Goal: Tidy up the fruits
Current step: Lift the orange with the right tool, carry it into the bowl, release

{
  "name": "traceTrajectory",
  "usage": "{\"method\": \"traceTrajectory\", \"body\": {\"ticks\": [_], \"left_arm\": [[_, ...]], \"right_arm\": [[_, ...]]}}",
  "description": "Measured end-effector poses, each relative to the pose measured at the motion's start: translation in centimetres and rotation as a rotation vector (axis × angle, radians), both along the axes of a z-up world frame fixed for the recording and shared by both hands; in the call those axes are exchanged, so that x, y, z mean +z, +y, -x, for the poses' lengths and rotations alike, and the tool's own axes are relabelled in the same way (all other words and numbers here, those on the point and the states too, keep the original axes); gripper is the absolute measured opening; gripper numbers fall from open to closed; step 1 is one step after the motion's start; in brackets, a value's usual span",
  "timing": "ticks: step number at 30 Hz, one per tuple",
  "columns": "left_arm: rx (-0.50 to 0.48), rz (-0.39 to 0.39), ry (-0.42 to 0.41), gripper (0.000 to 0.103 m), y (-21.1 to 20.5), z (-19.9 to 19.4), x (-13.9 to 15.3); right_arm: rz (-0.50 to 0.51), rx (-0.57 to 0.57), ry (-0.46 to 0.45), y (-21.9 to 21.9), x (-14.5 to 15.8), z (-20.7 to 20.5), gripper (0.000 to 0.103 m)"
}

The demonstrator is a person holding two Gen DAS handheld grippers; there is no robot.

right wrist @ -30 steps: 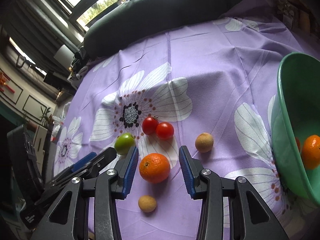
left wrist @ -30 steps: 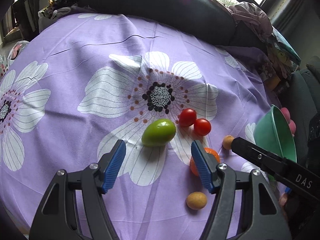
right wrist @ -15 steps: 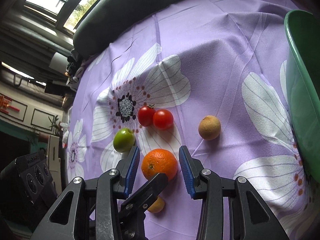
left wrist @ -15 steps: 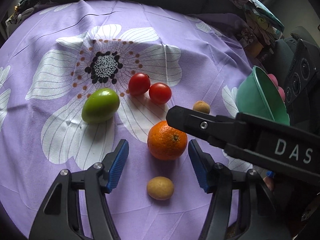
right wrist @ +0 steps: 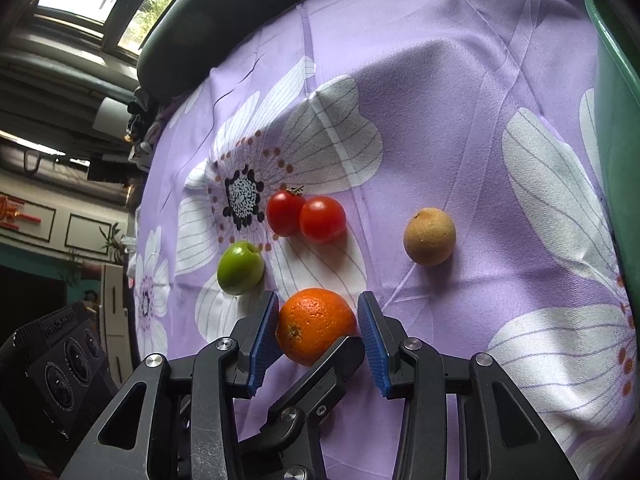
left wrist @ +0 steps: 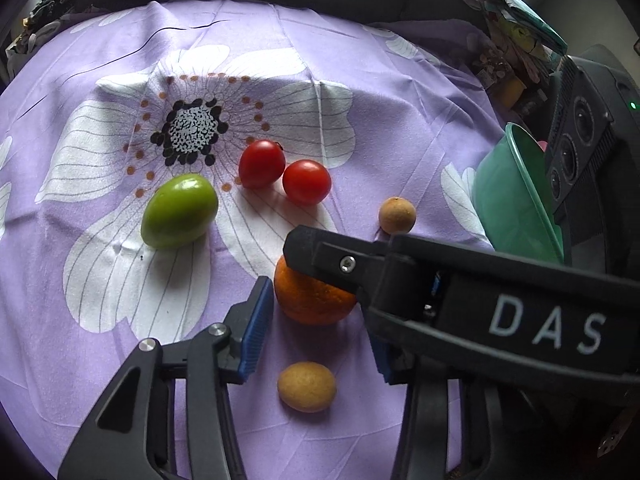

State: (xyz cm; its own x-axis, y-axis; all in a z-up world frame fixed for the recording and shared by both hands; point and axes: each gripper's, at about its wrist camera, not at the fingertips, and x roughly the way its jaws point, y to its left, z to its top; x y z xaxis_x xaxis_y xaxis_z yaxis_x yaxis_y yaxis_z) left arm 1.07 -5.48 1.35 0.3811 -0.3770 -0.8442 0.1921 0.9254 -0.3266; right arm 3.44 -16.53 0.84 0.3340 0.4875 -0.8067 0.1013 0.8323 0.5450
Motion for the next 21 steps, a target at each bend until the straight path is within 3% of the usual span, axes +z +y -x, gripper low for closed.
{"method": "traceTrajectory", "body": {"ticks": [5, 21], "left_arm": [[0.004, 0.008, -0.02, 0.041, -0.1, 0.0, 0.3], [-0.022, 0.031, -0.27, 0.041, -1.3, 3.0, 6.1]], "right_arm": [[0.003, 0.008, -0.018, -0.1, 0.3, 0.2, 0.043], [0.018, -0.017, -0.262, -1.2, 6.9, 3.4, 0.043]]}}
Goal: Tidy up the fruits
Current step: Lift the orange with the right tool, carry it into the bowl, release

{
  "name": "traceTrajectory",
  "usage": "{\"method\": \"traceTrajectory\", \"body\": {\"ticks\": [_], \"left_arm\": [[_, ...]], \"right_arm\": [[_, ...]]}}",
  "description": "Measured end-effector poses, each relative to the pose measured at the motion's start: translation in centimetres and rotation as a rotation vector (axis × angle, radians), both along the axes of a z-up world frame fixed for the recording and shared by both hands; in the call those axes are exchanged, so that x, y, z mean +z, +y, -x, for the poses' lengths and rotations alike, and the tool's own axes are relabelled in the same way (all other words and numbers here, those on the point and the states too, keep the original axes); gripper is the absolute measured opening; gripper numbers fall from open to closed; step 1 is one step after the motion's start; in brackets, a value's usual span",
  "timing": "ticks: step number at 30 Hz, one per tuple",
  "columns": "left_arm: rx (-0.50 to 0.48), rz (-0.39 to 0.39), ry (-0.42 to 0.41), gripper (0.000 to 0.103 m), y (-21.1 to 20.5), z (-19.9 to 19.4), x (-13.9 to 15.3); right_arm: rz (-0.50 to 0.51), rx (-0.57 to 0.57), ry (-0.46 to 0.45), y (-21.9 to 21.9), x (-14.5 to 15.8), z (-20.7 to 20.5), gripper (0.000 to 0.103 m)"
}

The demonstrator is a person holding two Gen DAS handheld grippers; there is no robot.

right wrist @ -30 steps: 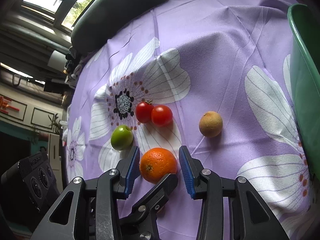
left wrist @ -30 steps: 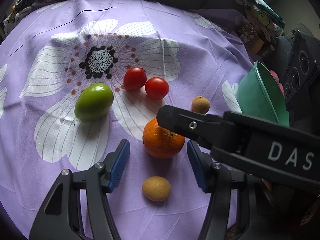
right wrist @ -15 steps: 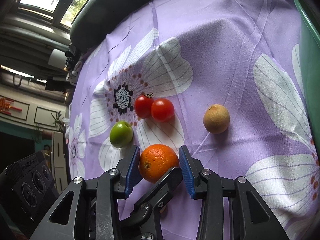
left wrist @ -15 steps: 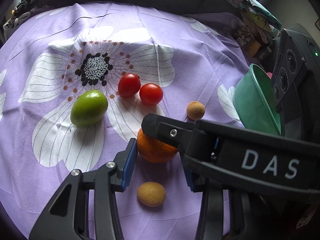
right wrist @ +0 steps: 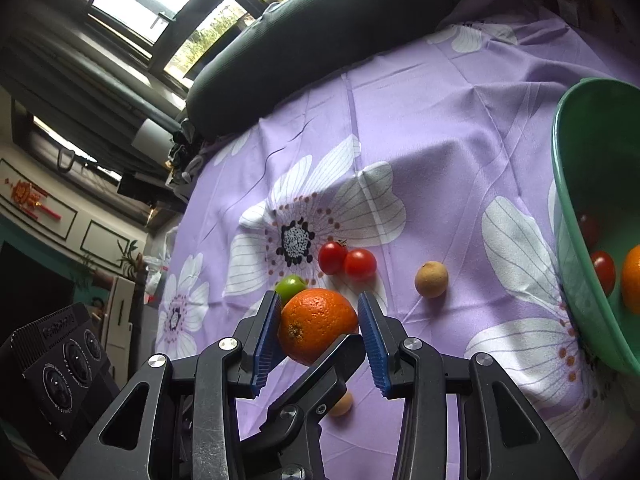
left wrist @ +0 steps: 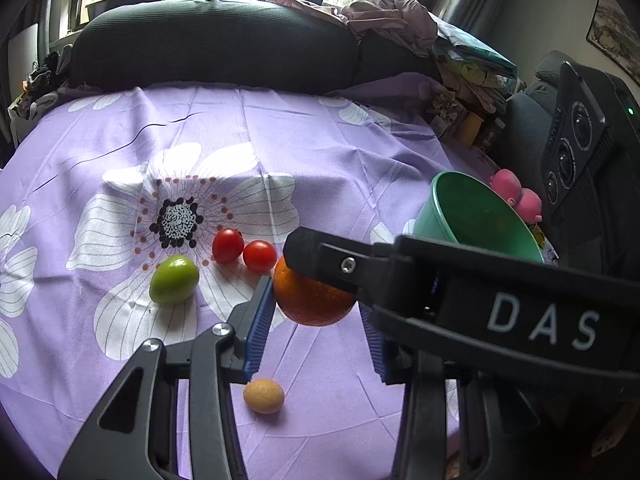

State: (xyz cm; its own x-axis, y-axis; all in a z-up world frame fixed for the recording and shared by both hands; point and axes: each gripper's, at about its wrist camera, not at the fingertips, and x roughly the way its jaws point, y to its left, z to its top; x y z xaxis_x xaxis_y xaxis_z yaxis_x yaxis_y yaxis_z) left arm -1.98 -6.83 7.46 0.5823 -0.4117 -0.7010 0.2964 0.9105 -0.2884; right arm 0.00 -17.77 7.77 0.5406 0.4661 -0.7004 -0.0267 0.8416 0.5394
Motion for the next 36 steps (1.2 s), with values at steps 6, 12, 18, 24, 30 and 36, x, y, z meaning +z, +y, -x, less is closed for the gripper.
{"method": "traceTrajectory", "body": {"ticks": [6, 12, 18, 24, 30, 36], "left_arm": [[-0.033, 0.021, -0.053, 0.041, -1.2, 0.6, 1.6], [-0.084, 0.018, -0.105, 0.041, -3.5, 1.0, 3.2], [-0.173, -0.01, -0.151, 0.041, -7.2, 1.1, 4.1], [-0.258, -0.018, -0.161, 0.041, -10.8, 1.1, 4.1], [-0.31, -0.042, -0.161, 0.041, -14.2, 1.3, 3.5], [-0.366, -0.046, -0.129, 0.041, -16.7, 0.8, 2.5]], "right_arm": [[0.011, -0.022, -0.071, -1.3, 2.0, 1.2, 0.043], [0.01, -0.075, -0.128, -3.1, 3.6, 2.3, 0.044], [-0.006, -0.163, -0.169, -6.5, 4.7, 3.6, 0.044], [-0.039, -0.248, -0.188, -10.2, 4.8, 4.9, 0.044], [-0.06, -0.326, -0.176, -13.2, 4.2, 5.8, 0.044], [-0.081, -0.393, -0.148, -15.8, 3.2, 6.6, 0.044]]}}
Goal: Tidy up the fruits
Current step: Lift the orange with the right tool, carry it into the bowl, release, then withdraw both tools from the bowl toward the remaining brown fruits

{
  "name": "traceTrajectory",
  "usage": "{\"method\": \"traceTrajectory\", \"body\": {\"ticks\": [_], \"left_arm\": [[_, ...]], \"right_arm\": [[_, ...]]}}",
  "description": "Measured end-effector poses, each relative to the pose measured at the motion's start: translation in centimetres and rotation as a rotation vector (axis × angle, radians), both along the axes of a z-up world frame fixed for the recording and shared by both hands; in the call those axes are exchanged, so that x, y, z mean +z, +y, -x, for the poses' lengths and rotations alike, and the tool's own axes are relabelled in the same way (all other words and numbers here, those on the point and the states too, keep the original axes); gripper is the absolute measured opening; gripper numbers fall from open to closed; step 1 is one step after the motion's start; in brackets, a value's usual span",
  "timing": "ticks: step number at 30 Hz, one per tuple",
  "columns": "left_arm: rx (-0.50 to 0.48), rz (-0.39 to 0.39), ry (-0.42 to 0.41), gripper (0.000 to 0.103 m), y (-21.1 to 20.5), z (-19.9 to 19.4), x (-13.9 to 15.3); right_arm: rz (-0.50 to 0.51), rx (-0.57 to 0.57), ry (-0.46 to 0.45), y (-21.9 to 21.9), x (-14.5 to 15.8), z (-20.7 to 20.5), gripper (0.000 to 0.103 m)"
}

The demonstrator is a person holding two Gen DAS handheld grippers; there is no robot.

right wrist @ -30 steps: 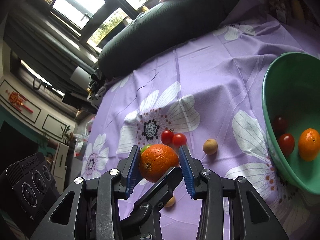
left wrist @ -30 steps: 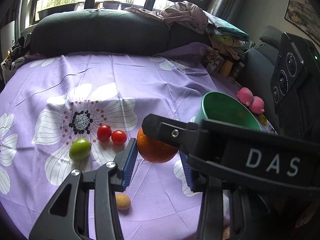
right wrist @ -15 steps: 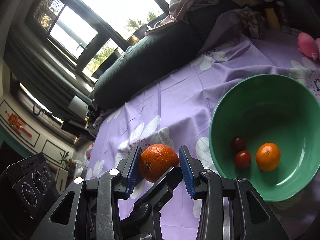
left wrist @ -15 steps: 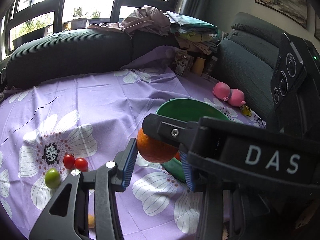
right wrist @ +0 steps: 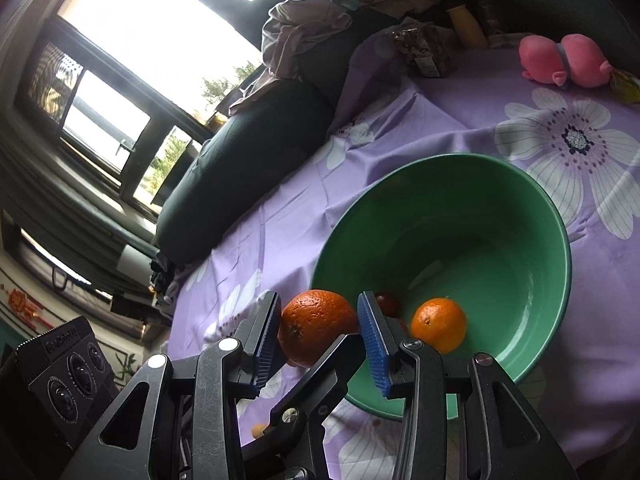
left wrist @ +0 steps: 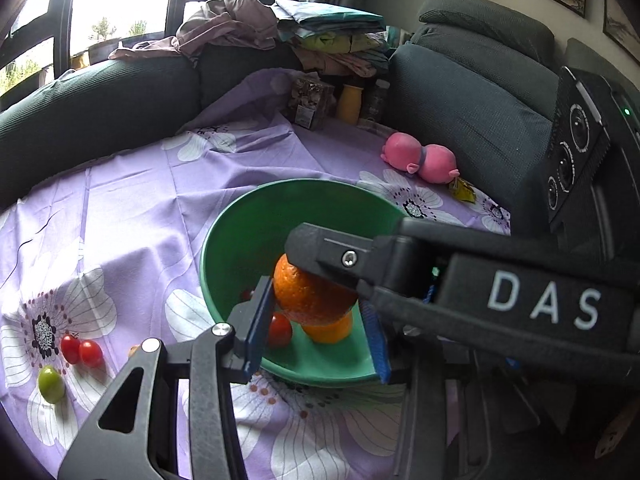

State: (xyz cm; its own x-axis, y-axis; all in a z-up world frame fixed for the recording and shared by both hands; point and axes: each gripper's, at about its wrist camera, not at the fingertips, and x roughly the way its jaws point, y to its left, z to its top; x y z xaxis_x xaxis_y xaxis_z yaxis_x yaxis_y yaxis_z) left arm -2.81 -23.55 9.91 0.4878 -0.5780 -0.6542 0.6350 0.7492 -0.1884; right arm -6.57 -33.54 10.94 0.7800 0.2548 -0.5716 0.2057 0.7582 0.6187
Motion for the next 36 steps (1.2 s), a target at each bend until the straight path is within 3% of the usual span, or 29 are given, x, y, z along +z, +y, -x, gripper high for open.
{"method": "traceTrajectory", "body": {"ticks": [9, 30, 36], "left_arm": [[-0.054, -0.004, 0.043, 0.041, -2.1, -0.7, -1.4], [-0.088, 0.041, 0.149, 0.042, -2.5, -2.1, -3.1], [-0.04, 0.047, 0.094, 0.045, -1.1, -1.4, -1.8]], "right_arm": [[-0.014, -0.064, 0.043, -2.0, -1.1, 0.3, 0.044], [0.03, -0.123, 0.125, -2.4, -2.2, -0.3, 0.044], [0.051, -0.133, 0.092, -2.1, -1.1, 0.2, 0.043]]}}
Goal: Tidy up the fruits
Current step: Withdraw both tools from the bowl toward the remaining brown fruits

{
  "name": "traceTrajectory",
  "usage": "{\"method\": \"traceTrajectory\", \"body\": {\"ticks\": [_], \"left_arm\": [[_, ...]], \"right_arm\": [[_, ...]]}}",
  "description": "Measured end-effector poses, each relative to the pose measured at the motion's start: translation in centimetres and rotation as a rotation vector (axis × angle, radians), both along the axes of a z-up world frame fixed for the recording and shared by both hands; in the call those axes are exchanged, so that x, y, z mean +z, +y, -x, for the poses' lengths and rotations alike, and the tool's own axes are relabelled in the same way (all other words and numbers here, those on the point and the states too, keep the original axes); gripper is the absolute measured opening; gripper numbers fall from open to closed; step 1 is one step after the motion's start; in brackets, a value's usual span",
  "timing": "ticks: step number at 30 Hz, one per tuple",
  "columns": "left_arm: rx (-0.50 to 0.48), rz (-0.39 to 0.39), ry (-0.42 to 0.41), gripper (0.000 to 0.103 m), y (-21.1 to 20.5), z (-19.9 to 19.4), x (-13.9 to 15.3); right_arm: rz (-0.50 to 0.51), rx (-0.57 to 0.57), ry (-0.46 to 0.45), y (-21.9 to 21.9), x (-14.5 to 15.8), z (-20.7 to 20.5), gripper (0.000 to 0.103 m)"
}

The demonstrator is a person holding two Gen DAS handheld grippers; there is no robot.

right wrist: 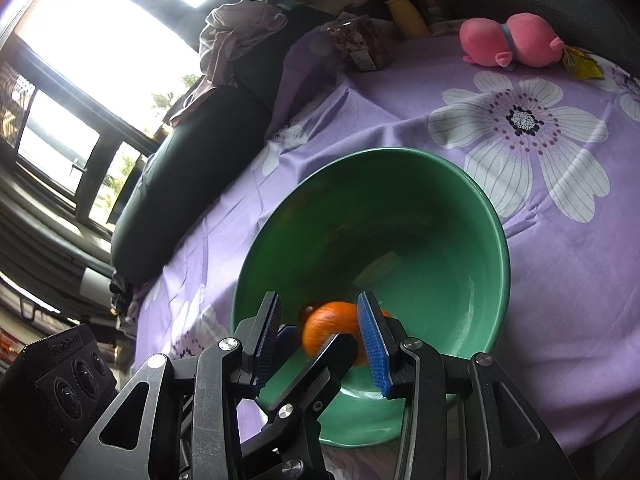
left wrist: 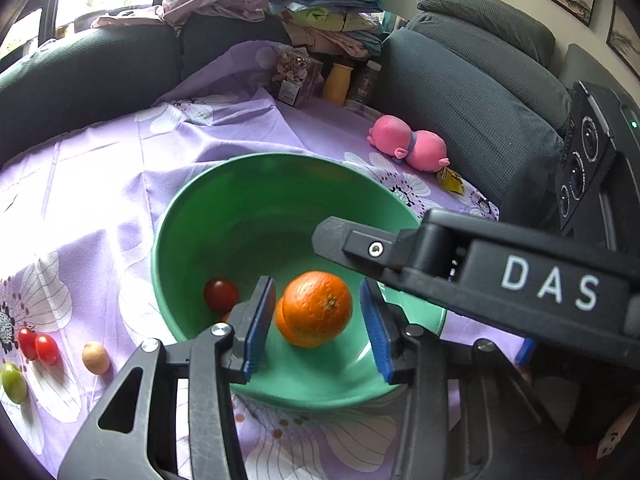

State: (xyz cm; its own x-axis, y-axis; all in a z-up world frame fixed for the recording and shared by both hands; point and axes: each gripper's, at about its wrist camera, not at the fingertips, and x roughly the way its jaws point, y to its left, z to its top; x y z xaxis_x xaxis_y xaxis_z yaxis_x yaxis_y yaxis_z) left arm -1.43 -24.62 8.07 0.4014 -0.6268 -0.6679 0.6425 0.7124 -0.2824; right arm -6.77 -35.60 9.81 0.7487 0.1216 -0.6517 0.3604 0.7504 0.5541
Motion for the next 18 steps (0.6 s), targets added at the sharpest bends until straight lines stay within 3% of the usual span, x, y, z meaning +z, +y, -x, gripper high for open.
{"method": "traceTrajectory", "body": {"ticks": [5, 10, 14, 18], "left_arm": [[0.086, -0.002, -0.025, 0.053, 4.2, 0.5, 2.0], [0.259, -0.024, 0.009, 0.054, 10.7, 0.6, 3.0], [0.402, -0.067, 0.073, 0.054, 15.7, 1.1, 1.8], [0.479, -0.115, 0.152, 0.054, 18.7, 1.3, -0.7]], "right_arm": [[0.037, 0.023, -0.05, 1.0, 1.4, 0.4, 0.043], [0.072, 0.071, -0.067, 2.9, 2.3, 0.0, 0.043], [0.085, 0.138, -0.056, 4.9, 2.5, -0.9, 0.043], [0.111, 0.216, -0.02, 7.5, 2.3, -2.0, 0.043]]}}
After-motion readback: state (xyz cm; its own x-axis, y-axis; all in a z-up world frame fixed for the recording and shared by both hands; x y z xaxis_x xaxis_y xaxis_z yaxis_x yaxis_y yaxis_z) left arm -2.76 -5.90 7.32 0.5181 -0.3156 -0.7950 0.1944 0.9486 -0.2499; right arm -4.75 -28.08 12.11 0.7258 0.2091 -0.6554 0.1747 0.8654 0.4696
